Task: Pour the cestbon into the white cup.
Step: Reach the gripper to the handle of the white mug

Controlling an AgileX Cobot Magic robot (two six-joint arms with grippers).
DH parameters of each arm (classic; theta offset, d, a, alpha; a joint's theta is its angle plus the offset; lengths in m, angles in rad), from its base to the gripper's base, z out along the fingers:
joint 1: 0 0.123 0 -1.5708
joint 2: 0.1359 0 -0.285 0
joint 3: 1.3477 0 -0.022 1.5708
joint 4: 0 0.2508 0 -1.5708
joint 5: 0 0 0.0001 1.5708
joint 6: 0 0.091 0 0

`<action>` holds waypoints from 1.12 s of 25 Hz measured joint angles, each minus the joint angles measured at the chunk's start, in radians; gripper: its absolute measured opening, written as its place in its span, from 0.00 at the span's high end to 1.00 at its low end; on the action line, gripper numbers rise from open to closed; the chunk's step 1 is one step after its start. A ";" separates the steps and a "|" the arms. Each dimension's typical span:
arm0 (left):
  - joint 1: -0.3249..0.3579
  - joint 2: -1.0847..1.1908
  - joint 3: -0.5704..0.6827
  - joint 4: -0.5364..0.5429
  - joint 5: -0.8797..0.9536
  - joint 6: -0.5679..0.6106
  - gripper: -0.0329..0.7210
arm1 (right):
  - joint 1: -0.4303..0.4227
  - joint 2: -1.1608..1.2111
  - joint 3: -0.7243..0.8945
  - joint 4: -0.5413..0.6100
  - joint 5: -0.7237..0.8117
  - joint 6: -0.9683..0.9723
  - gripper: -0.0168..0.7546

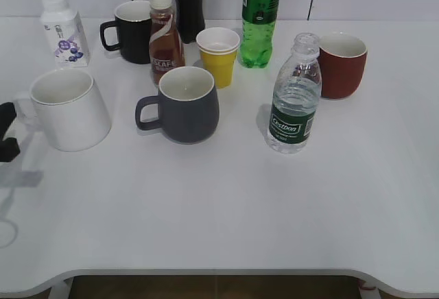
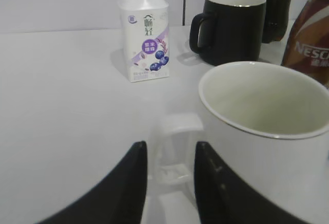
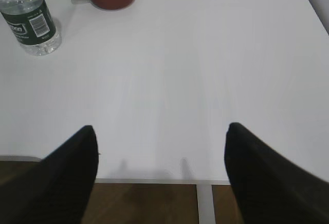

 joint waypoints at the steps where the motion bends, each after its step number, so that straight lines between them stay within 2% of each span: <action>1: 0.000 0.043 0.000 0.000 -0.048 0.000 0.64 | 0.000 0.000 0.000 0.001 0.000 0.000 0.23; 9: 0.000 0.222 -0.006 -0.029 -0.129 0.004 0.58 | 0.000 0.000 0.000 0.001 0.000 0.000 0.23; 28: 0.000 0.276 -0.105 -0.035 -0.135 0.019 0.57 | 0.000 0.000 0.000 0.001 0.000 0.000 0.23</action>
